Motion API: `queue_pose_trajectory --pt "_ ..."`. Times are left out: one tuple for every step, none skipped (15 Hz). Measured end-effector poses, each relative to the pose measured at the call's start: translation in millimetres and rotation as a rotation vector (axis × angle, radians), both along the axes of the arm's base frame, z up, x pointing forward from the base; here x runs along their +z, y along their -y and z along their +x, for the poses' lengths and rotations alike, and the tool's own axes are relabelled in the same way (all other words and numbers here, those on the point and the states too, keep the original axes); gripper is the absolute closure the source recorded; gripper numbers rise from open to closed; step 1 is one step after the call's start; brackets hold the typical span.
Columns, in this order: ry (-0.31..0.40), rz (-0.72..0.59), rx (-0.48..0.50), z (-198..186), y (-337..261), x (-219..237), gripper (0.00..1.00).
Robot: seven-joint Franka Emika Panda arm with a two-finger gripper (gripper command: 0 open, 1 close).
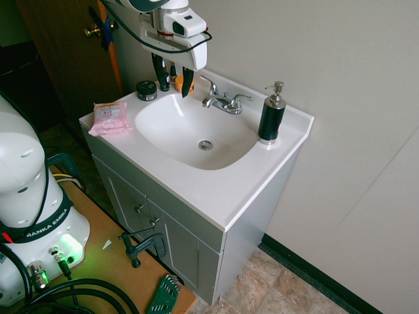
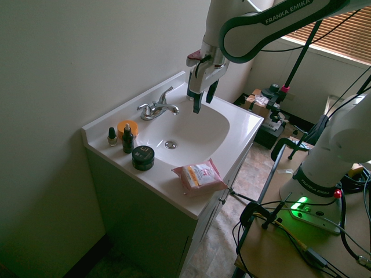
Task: Sanitize yourself
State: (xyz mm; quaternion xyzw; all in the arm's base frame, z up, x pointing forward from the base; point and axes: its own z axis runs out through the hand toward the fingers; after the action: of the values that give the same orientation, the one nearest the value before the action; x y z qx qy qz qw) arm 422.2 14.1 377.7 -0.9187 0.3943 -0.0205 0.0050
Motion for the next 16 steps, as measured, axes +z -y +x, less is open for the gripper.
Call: queue_pose_trajectory --pt "-0.001 0.005 -0.004 0.0 -0.1 -0.4 0.00" --pt "-0.003 0.012 -0.009 0.1 -0.4 -1.1 0.00" --pt "-0.002 0.012 -0.010 1.6 -0.1 -1.2 0.00" --pt "0.007 0.011 -0.014 6.3 1.9 1.7 0.00" --pt "0.026 0.008 -0.024 16.1 7.4 8.9 0.00" --pt "0.050 0.006 -0.041 30.5 17.4 19.8 0.00" --pt "0.073 0.006 -0.067 47.7 31.7 31.3 0.00" --pt "0.093 0.006 -0.097 65.9 49.4 42.2 1.00" --pt "0.107 0.004 -0.127 83.2 67.4 50.1 1.00" --pt "0.113 0.003 -0.157 99.4 86.8 56.5 1.00" --pt "0.117 0.003 -0.187 112.2 105.1 62.3 1.00" --pt "0.122 0.004 -0.215 122.7 121.9 67.1 1.00" --pt "0.125 0.006 -0.242 131.1 138.2 70.5 1.00" --pt "0.122 0.007 -0.264 136.3 152.0 72.9 1.00" --pt "0.121 0.006 -0.281 139.6 162.7 75.8 1.00" --pt "0.124 0.006 -0.296 141.8 171.2 79.1 1.00"
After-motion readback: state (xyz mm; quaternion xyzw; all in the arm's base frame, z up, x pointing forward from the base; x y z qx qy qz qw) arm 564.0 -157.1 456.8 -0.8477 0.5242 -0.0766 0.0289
